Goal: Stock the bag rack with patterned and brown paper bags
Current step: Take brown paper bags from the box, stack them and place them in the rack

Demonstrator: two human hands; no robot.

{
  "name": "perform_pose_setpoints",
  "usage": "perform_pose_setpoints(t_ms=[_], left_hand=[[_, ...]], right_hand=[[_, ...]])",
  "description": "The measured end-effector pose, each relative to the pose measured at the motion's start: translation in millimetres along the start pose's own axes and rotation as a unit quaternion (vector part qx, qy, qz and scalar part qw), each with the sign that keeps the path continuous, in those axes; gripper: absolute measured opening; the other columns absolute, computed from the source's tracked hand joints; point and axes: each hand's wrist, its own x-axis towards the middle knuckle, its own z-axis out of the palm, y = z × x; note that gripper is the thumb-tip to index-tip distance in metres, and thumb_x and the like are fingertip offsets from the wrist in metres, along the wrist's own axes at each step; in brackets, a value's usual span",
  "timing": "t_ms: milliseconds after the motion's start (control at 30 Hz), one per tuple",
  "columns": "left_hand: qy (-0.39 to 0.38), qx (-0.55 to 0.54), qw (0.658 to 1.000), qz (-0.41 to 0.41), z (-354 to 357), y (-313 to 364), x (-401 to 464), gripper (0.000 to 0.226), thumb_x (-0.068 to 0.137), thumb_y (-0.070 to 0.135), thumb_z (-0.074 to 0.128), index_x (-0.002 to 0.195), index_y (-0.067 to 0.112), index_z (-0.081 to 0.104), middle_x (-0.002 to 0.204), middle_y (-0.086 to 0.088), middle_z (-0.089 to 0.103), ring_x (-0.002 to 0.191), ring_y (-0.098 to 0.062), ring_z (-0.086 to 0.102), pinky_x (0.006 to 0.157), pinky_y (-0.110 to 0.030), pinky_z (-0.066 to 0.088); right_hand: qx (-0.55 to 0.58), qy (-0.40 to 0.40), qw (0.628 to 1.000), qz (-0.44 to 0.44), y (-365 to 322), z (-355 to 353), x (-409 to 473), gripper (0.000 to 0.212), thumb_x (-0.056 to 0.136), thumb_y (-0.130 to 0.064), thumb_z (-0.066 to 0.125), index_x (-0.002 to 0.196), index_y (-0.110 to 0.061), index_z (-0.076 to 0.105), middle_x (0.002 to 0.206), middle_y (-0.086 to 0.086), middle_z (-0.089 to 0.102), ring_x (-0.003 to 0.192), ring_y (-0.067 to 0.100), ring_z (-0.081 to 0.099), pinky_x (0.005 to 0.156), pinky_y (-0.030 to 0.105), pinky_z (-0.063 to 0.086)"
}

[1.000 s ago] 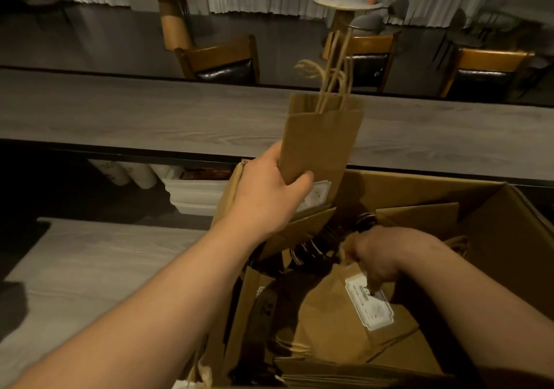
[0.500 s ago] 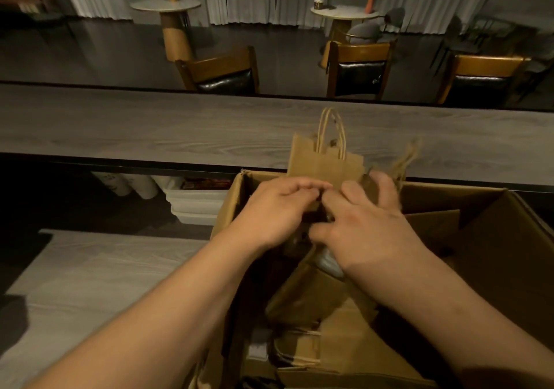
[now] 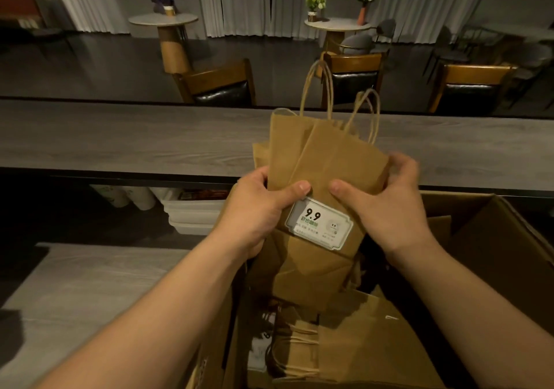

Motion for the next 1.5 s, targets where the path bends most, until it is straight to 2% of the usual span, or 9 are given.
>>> perform_pose_setpoints(t_ms=[133, 300, 467, 633, 800, 967, 1133, 1300, 1500], left_hand=[[0.046, 0.005, 0.999, 0.027, -0.4, 1.5, 0.0, 0.012, 0.095, 0.030, 0.070, 0.103, 0.022, 0.069, 0.095, 0.007, 0.081, 0.089, -0.010, 0.077, 0.082, -0.030, 0.062], [-0.013, 0.061, 0.997, 0.048, 0.1, -0.8, -0.7, 0.040, 0.084, 0.054, 0.066, 0.120, 0.037, 0.059, 0.106, 0.016, 0.076, 0.100, -0.002, 0.072, 0.088, -0.026, 0.057], [-0.068, 0.163, 0.979, 0.099, -6.1, -6.2, -3.5, 0.101, 0.089, 0.023, 0.079, 0.156, 0.051, 0.009, 0.150, 0.022, 0.044, 0.121, 0.005, 0.058, 0.105, -0.028, 0.050], [0.059, 0.237, 0.942, 0.231, -5.6, -4.5, -4.6, 0.099, 0.096, 0.013, 0.069, 0.160, 0.051, 0.003, 0.146, 0.037, 0.028, 0.113, 0.034, 0.038, 0.098, -0.002, 0.037], [0.105, 0.235, 0.935, 0.246, -7.5, -5.9, -5.6, 0.092, 0.098, 0.012, 0.066, 0.160, 0.050, 0.008, 0.142, 0.046, 0.025, 0.111, 0.036, 0.037, 0.099, 0.005, 0.033], [0.111, 0.242, 0.937, 0.228, -7.2, -3.9, -7.8, 0.093, 0.099, 0.017, 0.066, 0.158, 0.054, 0.005, 0.144, 0.033, 0.032, 0.115, 0.019, 0.044, 0.108, -0.016, 0.039], [0.107, 0.242, 0.940, 0.215, -7.0, -0.8, -8.0, 0.093, 0.099, 0.020, 0.067, 0.158, 0.055, 0.003, 0.150, 0.029, 0.033, 0.122, 0.013, 0.038, 0.114, -0.033, 0.040], [0.097, 0.242, 0.944, 0.200, -5.9, -0.4, -8.9, 0.094, 0.099, 0.019, 0.067, 0.158, 0.055, 0.003, 0.139, 0.035, 0.032, 0.108, 0.025, 0.043, 0.112, -0.026, 0.039], [0.101, 0.264, 0.940, 0.193, -6.1, -2.9, -6.4, 0.095, 0.100, 0.019, 0.066, 0.158, 0.055, -0.001, 0.125, 0.038, 0.035, 0.085, 0.042, 0.039, 0.082, 0.010, 0.030]], right_hand=[[0.137, 0.048, 0.988, 0.058, 7.0, -3.6, 15.2, 0.060, 0.087, -0.015, 0.083, 0.135, -0.018, 0.047, 0.108, -0.002, 0.074, 0.092, 0.012, 0.076, 0.079, 0.035, 0.064], [0.194, 0.033, 0.979, 0.045, 9.3, 2.4, 17.9, 0.059, 0.095, -0.014, 0.074, 0.147, -0.014, 0.046, 0.114, -0.002, 0.075, 0.100, 0.014, 0.076, 0.084, 0.038, 0.065], [0.070, -0.057, 0.995, 0.037, 11.3, 12.7, 10.6, 0.065, 0.099, -0.034, 0.068, 0.155, -0.034, 0.034, 0.135, -0.010, 0.061, 0.115, 0.013, 0.068, 0.092, 0.040, 0.062], [-0.185, -0.056, 0.981, -0.019, 7.1, -1.5, 17.9, 0.006, 0.103, -0.030, 0.058, 0.106, -0.036, 0.059, 0.108, -0.004, 0.068, 0.091, 0.012, 0.071, 0.075, 0.033, 0.062], [-0.365, -0.181, 0.913, -0.022, 14.0, -8.9, 20.3, 0.006, 0.100, -0.026, 0.062, 0.098, -0.028, 0.068, 0.090, -0.004, 0.070, 0.082, 0.010, 0.066, 0.068, 0.027, 0.051], [-0.530, -0.352, 0.771, 0.029, 66.4, 10.3, 21.0, 0.068, 0.095, -0.026, 0.071, 0.156, -0.027, 0.040, 0.149, 0.002, 0.054, 0.133, 0.022, 0.055, 0.107, 0.036, 0.049], [-0.578, -0.387, 0.719, 0.000, 92.6, 17.5, 34.0, 0.068, 0.096, -0.018, 0.068, 0.156, -0.017, 0.037, 0.152, 0.010, 0.045, 0.143, 0.032, 0.042, 0.117, 0.042, 0.041], [-0.597, -0.394, 0.698, -0.036, 93.4, 14.0, 31.0, 0.027, 0.093, -0.017, 0.070, 0.113, -0.031, 0.058, 0.121, 0.001, 0.051, 0.115, 0.024, 0.050, 0.096, 0.037, 0.049], [-0.550, -0.415, 0.725, -0.005, 79.1, 2.3, 32.0, 0.028, 0.088, -0.003, 0.069, 0.090, -0.029, 0.059, 0.097, -0.004, 0.061, 0.086, 0.013, 0.058, 0.063, 0.022, 0.042]])
